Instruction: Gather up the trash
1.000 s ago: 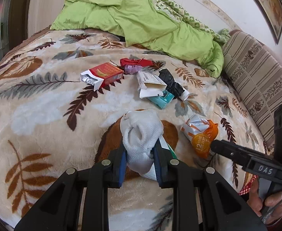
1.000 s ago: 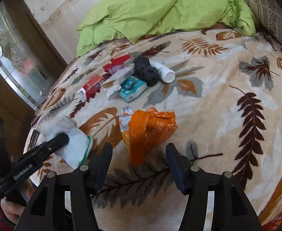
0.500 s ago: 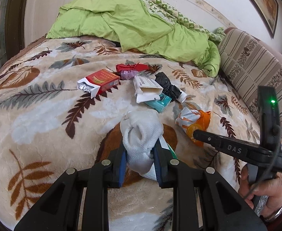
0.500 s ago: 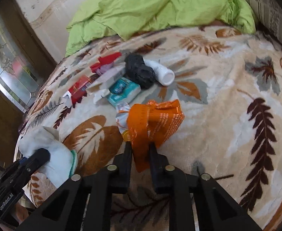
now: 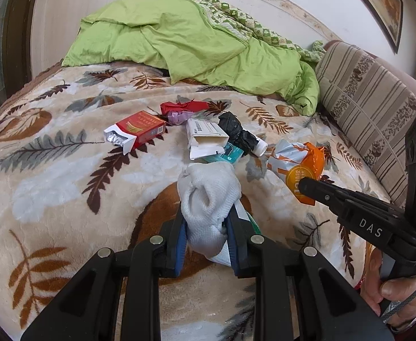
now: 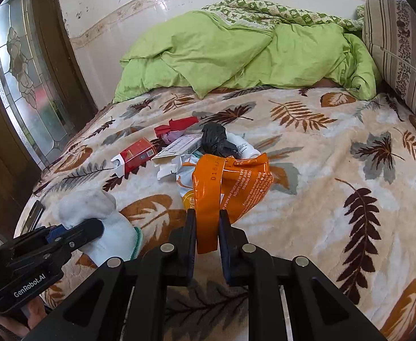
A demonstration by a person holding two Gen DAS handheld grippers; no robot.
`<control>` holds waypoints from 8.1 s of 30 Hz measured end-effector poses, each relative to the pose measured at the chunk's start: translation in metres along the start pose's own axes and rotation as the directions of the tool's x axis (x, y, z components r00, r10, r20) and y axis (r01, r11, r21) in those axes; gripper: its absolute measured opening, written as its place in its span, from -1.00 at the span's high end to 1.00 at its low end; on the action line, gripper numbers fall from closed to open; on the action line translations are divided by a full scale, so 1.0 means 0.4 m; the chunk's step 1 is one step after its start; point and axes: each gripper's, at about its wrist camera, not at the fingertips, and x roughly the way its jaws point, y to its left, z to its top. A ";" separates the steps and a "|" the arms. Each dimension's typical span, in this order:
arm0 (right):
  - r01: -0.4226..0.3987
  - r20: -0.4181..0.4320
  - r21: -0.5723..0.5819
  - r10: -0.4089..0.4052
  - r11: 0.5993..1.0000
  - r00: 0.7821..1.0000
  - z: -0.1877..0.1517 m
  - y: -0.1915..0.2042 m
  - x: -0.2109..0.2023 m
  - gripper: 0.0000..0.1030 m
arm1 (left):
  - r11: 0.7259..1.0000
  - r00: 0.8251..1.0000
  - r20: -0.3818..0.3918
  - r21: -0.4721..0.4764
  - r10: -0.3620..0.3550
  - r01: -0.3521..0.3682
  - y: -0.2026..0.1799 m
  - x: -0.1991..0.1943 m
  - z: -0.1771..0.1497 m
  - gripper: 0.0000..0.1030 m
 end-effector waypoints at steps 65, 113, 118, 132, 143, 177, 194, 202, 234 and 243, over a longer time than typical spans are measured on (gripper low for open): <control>0.204 0.124 0.454 -0.288 0.867 0.949 -0.290 -0.469 -0.674 0.71 | 0.801 0.848 -0.188 0.281 -0.495 0.529 -0.634 -0.086 -0.038 0.55; -0.015 -0.067 0.241 0.032 0.970 0.997 -0.028 -0.135 -0.170 0.13 | 0.996 0.998 -0.028 -0.072 -0.060 0.057 0.008 0.013 0.079 -0.30; -0.050 -0.090 0.183 0.067 0.982 0.994 0.052 -0.077 -0.049 0.14 | 0.986 1.000 -0.015 -0.165 -0.002 0.000 0.133 0.048 0.112 -0.30; -0.033 -0.126 0.240 0.065 0.970 0.990 0.243 -0.085 0.297 0.14 | 0.958 0.997 0.040 -0.281 0.070 -0.056 0.320 0.187 0.263 -0.33; 0.061 -0.168 0.130 -0.038 0.990 0.985 0.236 -0.081 0.398 0.11 | 0.931 1.000 0.013 -0.363 -0.014 0.018 0.389 0.243 0.285 -0.45; -0.049 -0.038 0.236 0.059 0.970 0.998 0.236 -0.101 0.267 0.35 | 0.974 0.971 -0.113 0.106 0.213 -0.201 0.180 0.364 0.254 -0.62; -0.054 0.019 0.205 0.051 0.977 0.999 0.212 -0.080 0.165 0.35 | 0.979 0.981 0.012 -0.074 0.192 -0.191 0.170 0.246 0.241 -0.08; -0.068 0.075 0.185 0.055 0.980 0.996 0.133 -0.056 0.042 0.35 | 0.985 0.976 0.136 -0.052 0.173 -0.168 0.086 0.079 0.197 -0.08; -0.029 0.091 0.080 0.021 0.996 0.996 -0.051 -0.015 -0.146 0.35 | 0.980 0.977 0.141 0.101 0.158 -0.174 -0.072 -0.095 -0.028 -0.08; -0.030 0.088 0.086 0.022 0.996 0.996 -0.049 -0.017 -0.144 0.35 | 0.980 0.979 0.133 0.100 0.157 -0.171 -0.076 -0.088 -0.026 -0.08</control>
